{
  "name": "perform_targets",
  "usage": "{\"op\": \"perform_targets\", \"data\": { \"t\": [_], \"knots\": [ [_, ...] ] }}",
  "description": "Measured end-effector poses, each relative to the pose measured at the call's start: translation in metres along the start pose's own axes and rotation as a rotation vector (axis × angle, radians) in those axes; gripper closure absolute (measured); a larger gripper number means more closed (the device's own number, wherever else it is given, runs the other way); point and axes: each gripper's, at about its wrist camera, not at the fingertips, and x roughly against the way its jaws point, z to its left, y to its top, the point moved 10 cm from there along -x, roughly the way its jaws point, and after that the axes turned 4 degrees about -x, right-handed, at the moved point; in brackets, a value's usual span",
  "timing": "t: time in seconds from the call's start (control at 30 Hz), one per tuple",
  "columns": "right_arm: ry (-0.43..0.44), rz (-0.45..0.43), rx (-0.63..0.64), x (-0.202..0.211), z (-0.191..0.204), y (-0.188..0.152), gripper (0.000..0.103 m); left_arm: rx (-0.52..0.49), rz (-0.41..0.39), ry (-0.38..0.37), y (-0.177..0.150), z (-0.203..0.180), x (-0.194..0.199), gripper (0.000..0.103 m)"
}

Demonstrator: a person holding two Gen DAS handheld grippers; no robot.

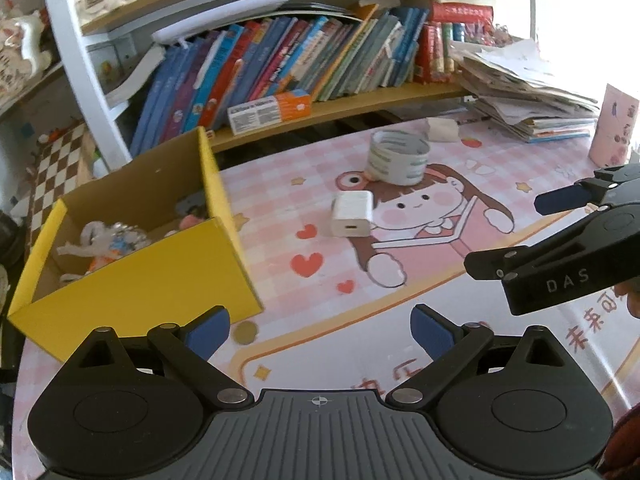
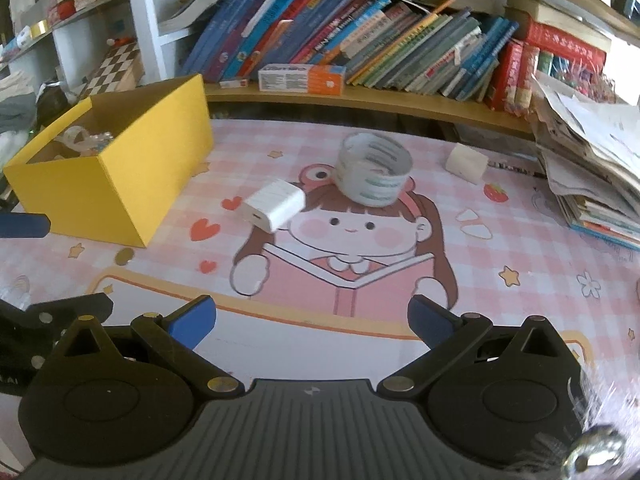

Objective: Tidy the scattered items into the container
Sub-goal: 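Move left gripper toward the white charger block while right gripper approaches the clear tape roll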

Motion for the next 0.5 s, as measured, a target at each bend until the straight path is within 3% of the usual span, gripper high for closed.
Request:
{"op": "perform_targets", "data": {
  "t": [0.5],
  "knots": [
    [0.002, -0.043, -0.005, -0.017, -0.045, 0.035, 0.0, -0.019, -0.019, 0.028, 0.043, -0.019, -0.026, 0.004]
  ]
}}
